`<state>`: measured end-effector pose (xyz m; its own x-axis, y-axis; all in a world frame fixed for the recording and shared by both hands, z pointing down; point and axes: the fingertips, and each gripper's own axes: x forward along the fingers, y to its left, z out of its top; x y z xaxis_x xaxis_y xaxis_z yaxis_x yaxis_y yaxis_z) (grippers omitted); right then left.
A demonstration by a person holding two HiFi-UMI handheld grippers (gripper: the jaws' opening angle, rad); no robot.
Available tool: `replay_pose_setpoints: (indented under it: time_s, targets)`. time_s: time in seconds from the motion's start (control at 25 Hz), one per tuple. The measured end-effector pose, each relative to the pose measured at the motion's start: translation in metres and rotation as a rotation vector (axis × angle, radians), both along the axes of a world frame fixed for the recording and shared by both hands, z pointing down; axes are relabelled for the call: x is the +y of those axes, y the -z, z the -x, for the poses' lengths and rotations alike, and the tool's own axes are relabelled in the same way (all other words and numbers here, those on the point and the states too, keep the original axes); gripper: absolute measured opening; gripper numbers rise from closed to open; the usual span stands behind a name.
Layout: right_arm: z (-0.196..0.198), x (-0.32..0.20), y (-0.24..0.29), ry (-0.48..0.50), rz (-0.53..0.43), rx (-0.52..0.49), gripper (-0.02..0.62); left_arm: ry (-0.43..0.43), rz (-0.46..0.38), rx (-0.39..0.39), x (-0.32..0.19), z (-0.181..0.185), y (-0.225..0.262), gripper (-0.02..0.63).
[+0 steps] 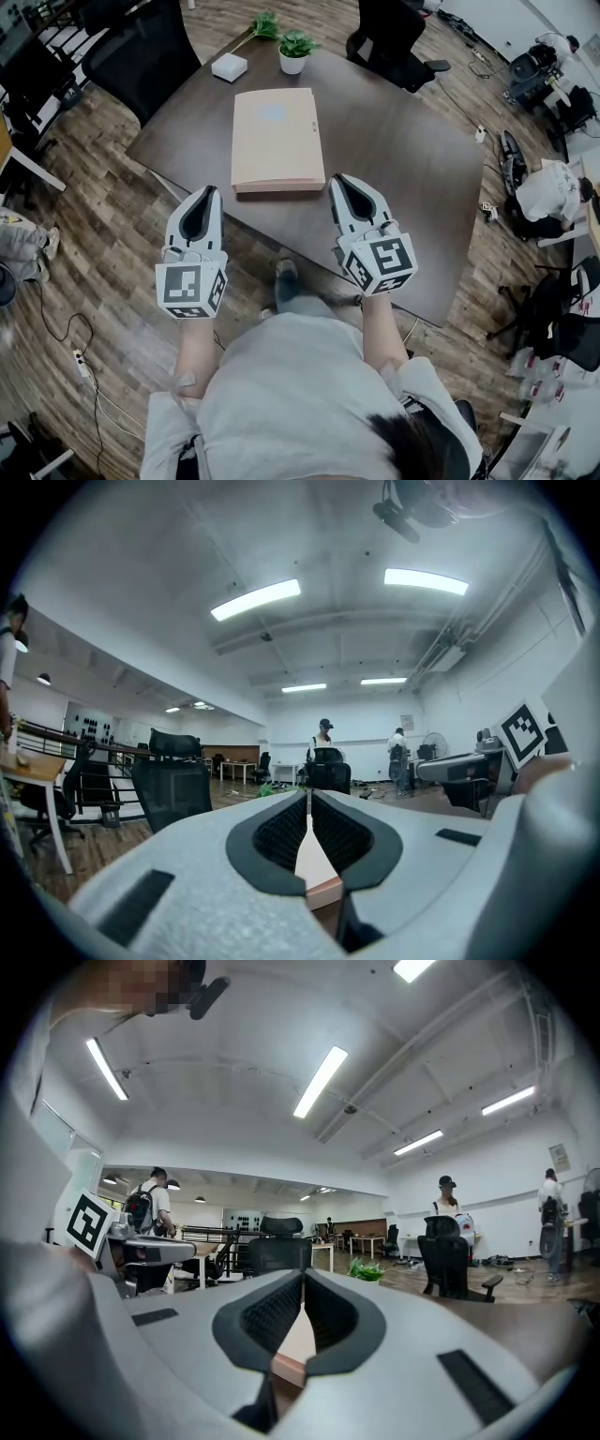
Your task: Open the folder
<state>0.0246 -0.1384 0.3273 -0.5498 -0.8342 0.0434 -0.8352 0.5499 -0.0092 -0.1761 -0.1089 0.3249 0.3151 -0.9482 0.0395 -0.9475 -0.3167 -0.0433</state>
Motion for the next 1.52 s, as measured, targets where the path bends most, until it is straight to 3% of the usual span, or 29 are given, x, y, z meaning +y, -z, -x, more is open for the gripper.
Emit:
replay_pose_setpoints:
  time_s: [0.28, 0.72, 1.52]
  targets:
    - [-0.006, 0.022, 0.011, -0.013, -0.036, -0.019, 0.015, 0.006, -0.052, -0.03, 0.023, -0.004, 0.017, 0.02]
    - [-0.011, 0.048, 0.028, -0.029, -0.107, -0.02, 0.015, 0.012, -0.093, -0.015, 0.049, -0.003, 0.032, 0.02]
    - [-0.021, 0.077, 0.042, -0.047, -0.155, -0.05, 0.015, 0.013, -0.116, 0.014, 0.076, -0.005, 0.037, 0.02]
